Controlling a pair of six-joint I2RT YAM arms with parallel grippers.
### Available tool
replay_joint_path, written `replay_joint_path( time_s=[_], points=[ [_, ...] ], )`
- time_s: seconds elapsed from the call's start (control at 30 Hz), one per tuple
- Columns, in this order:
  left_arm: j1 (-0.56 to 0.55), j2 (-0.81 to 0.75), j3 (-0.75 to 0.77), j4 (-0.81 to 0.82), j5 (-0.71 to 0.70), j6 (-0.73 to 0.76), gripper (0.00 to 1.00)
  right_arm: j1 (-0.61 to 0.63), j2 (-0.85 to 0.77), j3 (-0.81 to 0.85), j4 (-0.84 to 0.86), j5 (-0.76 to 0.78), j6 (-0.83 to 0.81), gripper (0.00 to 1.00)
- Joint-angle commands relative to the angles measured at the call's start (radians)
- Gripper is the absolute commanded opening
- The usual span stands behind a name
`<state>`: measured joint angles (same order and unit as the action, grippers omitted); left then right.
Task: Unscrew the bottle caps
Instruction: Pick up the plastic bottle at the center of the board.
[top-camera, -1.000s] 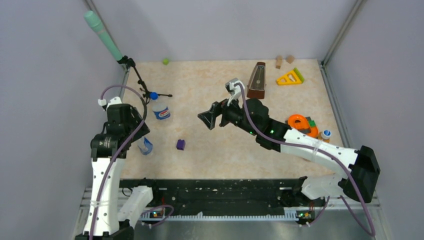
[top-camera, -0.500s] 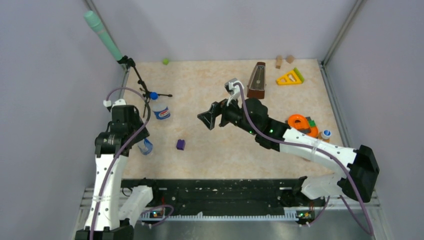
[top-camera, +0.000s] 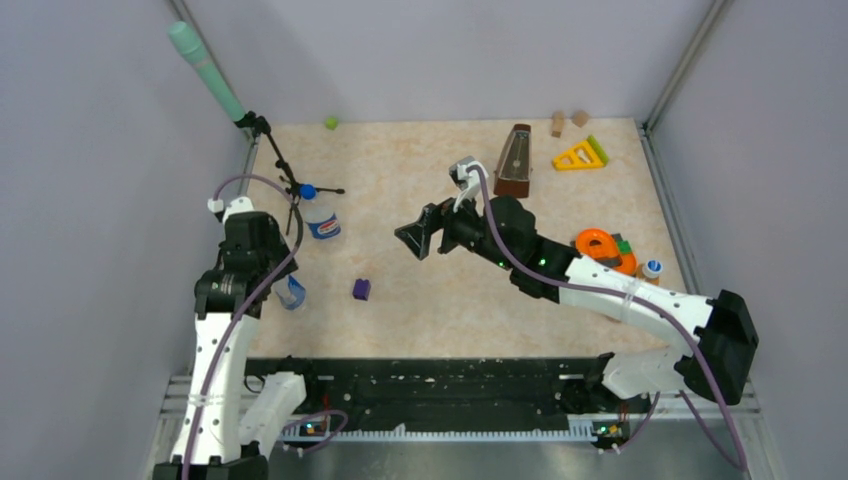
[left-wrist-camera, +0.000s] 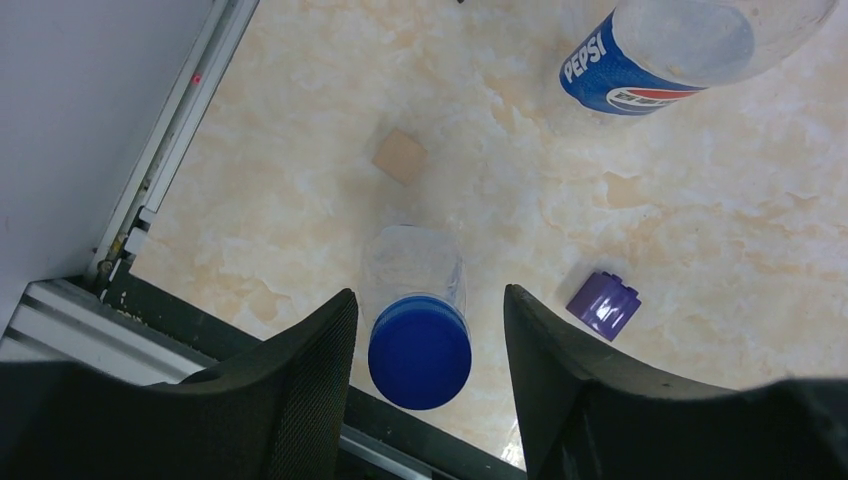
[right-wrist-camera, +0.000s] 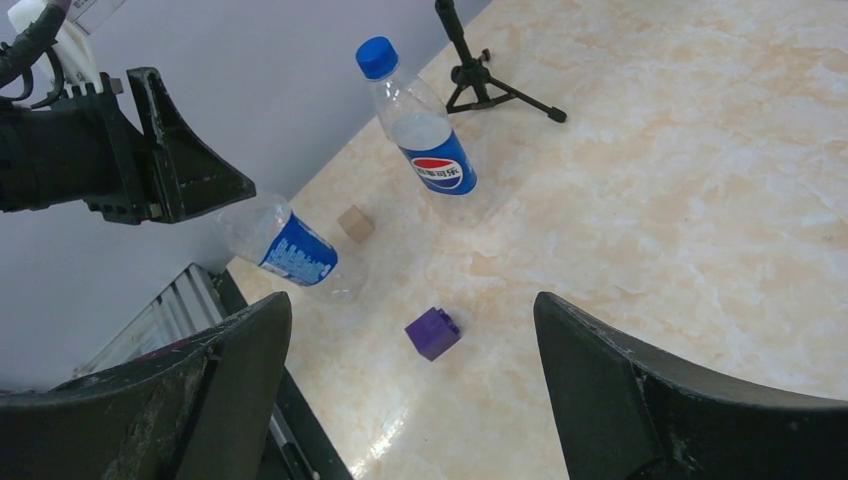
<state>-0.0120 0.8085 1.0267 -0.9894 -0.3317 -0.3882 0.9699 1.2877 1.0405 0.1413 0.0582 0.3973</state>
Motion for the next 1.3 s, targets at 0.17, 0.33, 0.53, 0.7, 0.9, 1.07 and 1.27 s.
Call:
replay_joint_path(
  time_s=[0.17, 0.33, 0.53, 0.7, 0.9, 1.07, 1.27],
  points=[
    [0.004, -0.043, -0.040, 0.092, -0.023, 0.033, 0.50, -0.017, 0.015, -0.002, 0.027, -0.013, 0.006, 0.90],
    [0.003, -0.046, -0.042, 0.102, -0.001, 0.051, 0.27, -0.017, 0.023, -0.003, 0.029, -0.017, 0.010, 0.90],
    [0.003, -0.051, -0.039, 0.104, 0.020, 0.083, 0.00, -0.018, 0.029, -0.004, 0.029, -0.025, 0.011, 0.90],
    [0.003, -0.075, 0.014, 0.092, 0.097, 0.116, 0.00, -0.027, 0.035, -0.010, 0.037, -0.051, 0.025, 0.90],
    [0.003, -0.076, 0.124, 0.107, 0.416, 0.186, 0.00, -0.040, 0.021, -0.064, 0.106, -0.155, 0.034, 0.95],
    [0.003, -0.016, 0.213, 0.100, 0.795, 0.222, 0.00, -0.042, -0.007, -0.112, 0.155, -0.272, -0.001, 0.95],
    [-0.001, 0.051, 0.286, 0.043, 1.068, 0.294, 0.00, -0.041, -0.031, -0.127, 0.183, -0.419, -0.055, 0.93]
  ],
)
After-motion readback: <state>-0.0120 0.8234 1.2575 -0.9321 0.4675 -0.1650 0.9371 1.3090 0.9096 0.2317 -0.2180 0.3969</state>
